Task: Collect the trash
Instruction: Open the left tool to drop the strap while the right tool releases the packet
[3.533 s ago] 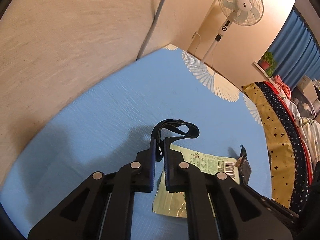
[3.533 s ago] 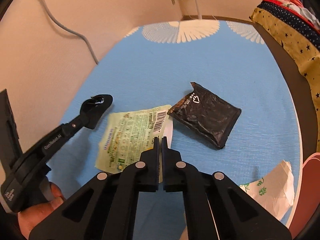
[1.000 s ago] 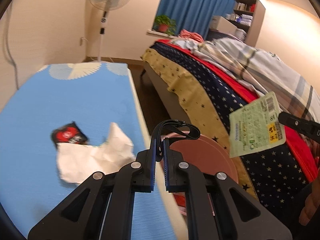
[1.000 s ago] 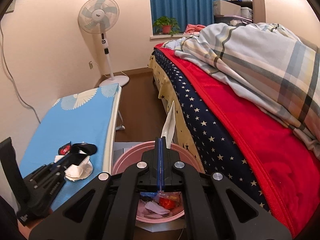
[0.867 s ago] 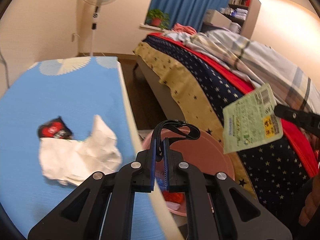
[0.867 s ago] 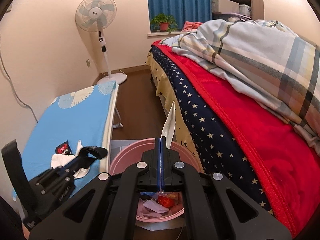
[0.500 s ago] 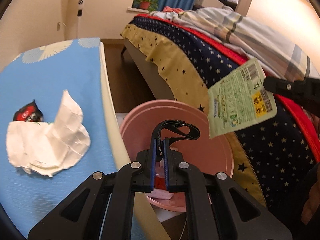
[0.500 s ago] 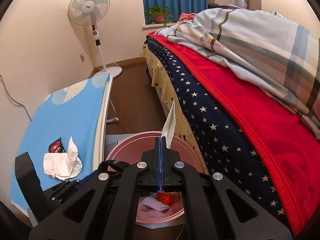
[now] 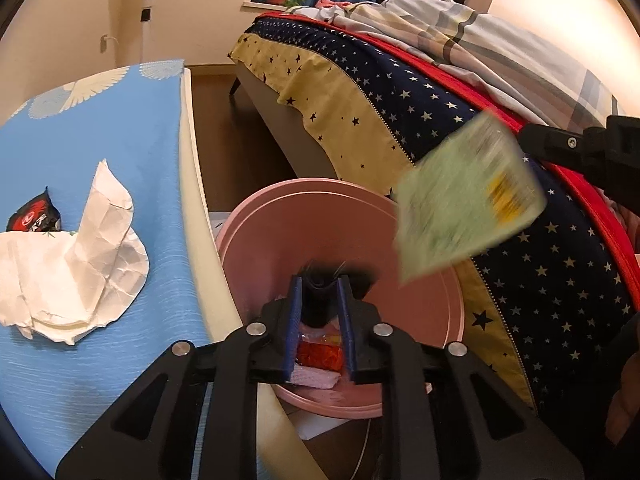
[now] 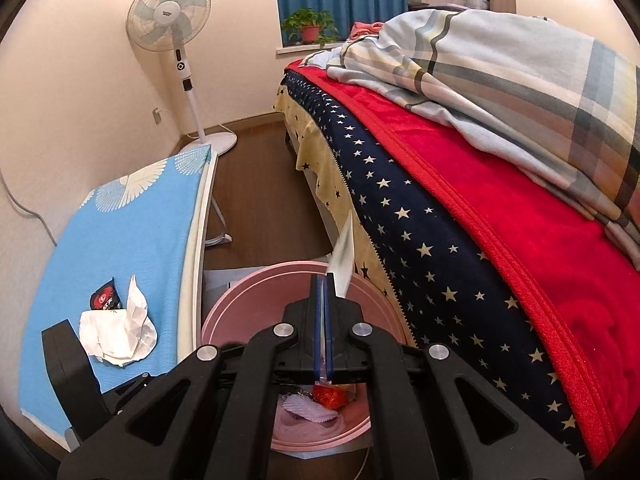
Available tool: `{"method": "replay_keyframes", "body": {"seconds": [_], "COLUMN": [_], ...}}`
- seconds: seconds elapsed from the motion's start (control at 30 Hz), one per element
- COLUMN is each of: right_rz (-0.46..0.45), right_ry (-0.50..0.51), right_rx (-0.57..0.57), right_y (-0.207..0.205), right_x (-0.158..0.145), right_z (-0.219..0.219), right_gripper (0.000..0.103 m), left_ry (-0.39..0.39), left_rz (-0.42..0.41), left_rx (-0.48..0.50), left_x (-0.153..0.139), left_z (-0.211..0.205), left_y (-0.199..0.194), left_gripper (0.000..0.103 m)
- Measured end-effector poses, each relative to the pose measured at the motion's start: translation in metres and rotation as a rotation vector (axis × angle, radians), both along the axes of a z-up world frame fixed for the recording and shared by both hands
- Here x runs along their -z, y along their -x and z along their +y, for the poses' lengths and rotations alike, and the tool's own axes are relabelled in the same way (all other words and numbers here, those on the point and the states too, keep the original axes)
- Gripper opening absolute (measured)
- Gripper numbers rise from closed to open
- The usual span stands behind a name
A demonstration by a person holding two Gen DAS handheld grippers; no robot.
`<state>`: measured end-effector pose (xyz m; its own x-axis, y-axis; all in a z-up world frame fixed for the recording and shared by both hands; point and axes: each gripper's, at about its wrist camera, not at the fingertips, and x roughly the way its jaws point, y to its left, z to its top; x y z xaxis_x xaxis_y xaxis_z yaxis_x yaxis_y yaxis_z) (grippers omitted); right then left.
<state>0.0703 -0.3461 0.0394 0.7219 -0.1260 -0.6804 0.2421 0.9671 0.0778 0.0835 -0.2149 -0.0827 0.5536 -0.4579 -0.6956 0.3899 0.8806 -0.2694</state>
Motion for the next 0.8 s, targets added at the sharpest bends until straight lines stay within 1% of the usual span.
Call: {"method": "replay_keyframes", "body": {"seconds": [0.07,0.13,0.2,0.23,0.47,0.53,0.57,0.8], "right_rz": [0.0,-0.005,-0.013,-0.017,-0.055,-0.065,-0.072,-0.088], "right_ry": [0.003,0.001,-0.001,-0.001,-0.014,-0.018,-0.021,-0.047], "right_rx": [0.002,0.006,0.007,0.007,-0.009,-0.013,-0.014,-0.027], "right_y": [0.001,0.002,0.004,0.005,0.014,0.017,0.018,0.022], "right_x": [-0.001,-0.001,-0.003,-0.003,-0.011,-0.012,-0.014,-0.015], "right_z": [0.001,0.0,0.001,0.001,0.006,0.007,0.008,0.013], "right_gripper": [0.003,0.015,0.023,0.026,0.028,0.036,0.037,0.038], "left_ry": [0.001,0.006,0.008,0.007,0.013,0.015,0.015,0.027], "left_rz": [-0.002,-0.006,-0.012,-0.017,-0.04,-0.052,-0.057,-0.105], "left_rx": [-0.003,-0.01,-0.013,-0.016,-0.033,-0.037,-0.038,-0.065], "left_x": [-0.001,-0.004,-0.007,-0.009,-0.018,-0.022,-0.024,-0.041], "left_z": [0.002,0.005,0.008,0.01,0.025,0.029,0.031,0.053], "left_y": [0.0,0.001,0.001,0.002,0.011,0.014,0.016,0.027], "left_gripper": [0.019,0.019,0.019,0.019,0.019,0.019,0.019,0.019]}}
